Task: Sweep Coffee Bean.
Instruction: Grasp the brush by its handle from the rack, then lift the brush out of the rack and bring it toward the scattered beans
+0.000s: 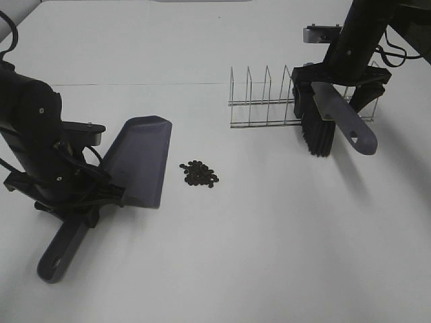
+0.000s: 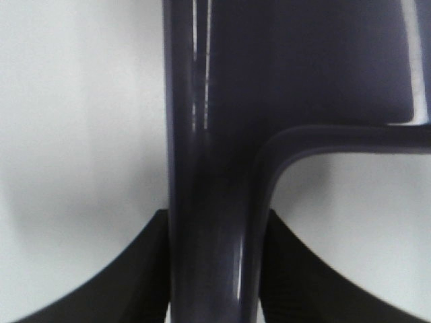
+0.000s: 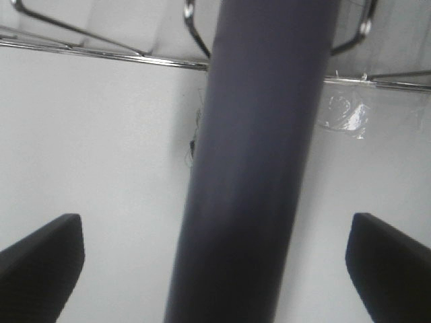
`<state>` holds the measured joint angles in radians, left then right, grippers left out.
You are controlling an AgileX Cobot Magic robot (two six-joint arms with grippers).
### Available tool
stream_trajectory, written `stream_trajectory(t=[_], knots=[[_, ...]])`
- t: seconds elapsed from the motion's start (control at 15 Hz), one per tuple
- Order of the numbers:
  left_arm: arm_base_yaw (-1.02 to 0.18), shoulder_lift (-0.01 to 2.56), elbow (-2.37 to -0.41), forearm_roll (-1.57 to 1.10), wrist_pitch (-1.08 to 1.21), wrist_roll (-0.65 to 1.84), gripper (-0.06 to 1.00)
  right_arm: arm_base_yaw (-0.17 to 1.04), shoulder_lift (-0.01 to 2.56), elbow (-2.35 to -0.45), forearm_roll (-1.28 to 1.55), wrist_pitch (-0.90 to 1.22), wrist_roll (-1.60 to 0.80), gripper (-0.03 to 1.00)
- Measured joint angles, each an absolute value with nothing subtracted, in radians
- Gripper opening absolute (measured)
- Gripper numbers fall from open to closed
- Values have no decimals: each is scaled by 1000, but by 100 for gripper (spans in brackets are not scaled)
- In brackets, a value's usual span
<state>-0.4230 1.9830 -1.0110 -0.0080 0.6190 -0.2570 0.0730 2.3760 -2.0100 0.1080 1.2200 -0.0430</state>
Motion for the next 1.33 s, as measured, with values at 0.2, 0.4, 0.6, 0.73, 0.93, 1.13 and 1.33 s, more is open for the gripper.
stream_trajectory(t=[0.2, 0.4, 0.6, 0.73, 0.93, 1.13, 1.33], knots=[[-423, 1983, -1011, -8, 619, -257, 31, 73, 2376, -2014, 123, 1220, -66, 93], [-423, 1983, -1011, -8, 619, -257, 31, 73, 2376, -2015, 122, 1220, -52, 83], [-423, 1983, -1011, -8, 619, -257, 31, 73, 2380, -2015, 99, 1220, -11, 72], [-423, 1983, -1011, -8, 619, -257, 31, 73, 2412, -2016, 98, 1219, -6, 70], [-423, 1983, -1011, -8, 619, -257, 31, 73, 2423, -2016, 101, 1219, 10, 59], [-423, 1983, -1011, -8, 619, -257, 31, 73, 2422, -2019, 127, 1221, 32, 37], [-423, 1983, -1011, -8, 619, -257, 31, 72, 2422, -2018, 124, 1222, 46, 28]])
